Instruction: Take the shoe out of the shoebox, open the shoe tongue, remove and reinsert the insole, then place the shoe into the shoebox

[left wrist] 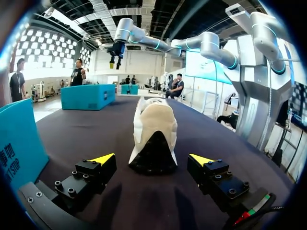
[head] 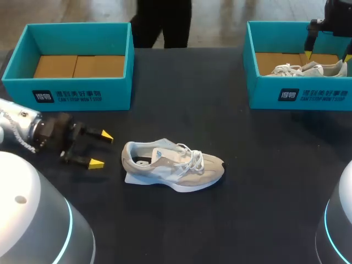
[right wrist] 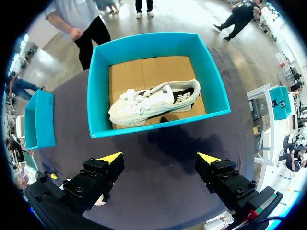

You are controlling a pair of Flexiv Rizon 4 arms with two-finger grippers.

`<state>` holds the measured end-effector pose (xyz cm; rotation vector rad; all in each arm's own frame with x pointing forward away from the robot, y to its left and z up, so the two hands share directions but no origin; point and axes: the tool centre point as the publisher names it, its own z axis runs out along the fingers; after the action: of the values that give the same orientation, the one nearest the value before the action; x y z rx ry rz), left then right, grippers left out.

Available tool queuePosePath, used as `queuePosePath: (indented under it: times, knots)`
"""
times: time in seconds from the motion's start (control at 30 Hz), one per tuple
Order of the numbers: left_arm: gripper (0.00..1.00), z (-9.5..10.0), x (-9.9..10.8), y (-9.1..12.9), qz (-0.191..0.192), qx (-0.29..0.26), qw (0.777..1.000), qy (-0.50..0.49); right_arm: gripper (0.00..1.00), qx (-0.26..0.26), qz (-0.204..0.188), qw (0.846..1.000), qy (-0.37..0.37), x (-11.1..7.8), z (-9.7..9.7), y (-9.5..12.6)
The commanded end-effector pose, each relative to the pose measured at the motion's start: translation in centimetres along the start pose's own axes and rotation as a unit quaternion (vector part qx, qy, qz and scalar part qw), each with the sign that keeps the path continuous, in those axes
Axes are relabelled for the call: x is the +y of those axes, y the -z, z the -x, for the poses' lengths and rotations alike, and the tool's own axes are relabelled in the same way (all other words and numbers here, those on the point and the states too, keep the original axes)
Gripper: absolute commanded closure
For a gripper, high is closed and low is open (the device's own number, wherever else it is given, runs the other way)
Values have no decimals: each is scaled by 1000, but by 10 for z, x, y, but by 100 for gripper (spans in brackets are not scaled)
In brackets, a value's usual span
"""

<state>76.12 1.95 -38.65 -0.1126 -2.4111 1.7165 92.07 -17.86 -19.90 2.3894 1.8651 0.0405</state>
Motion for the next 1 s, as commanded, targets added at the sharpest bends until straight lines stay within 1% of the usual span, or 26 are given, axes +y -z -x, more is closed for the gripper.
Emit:
queuePosePath:
  times: [0.03, 0.23, 0.47, 1.0]
  knots:
    - [0, 4, 1, -14, 4, 9, 1000, 0, 0, 0, 0, 1000, 0, 0, 0, 0]
    - [0, 4, 2, -29, 8, 14, 1000, -3, 0, 0, 0, 1000, 0, 0, 0, 0]
    - [0, 2, 0, -43, 3, 24, 1000, -4, 0, 0, 0, 1000, 0, 0, 0, 0]
    - [0, -11, 1, -63, 4, 38, 999, -4, 0, 0, 0, 1000, 0, 0, 0, 0]
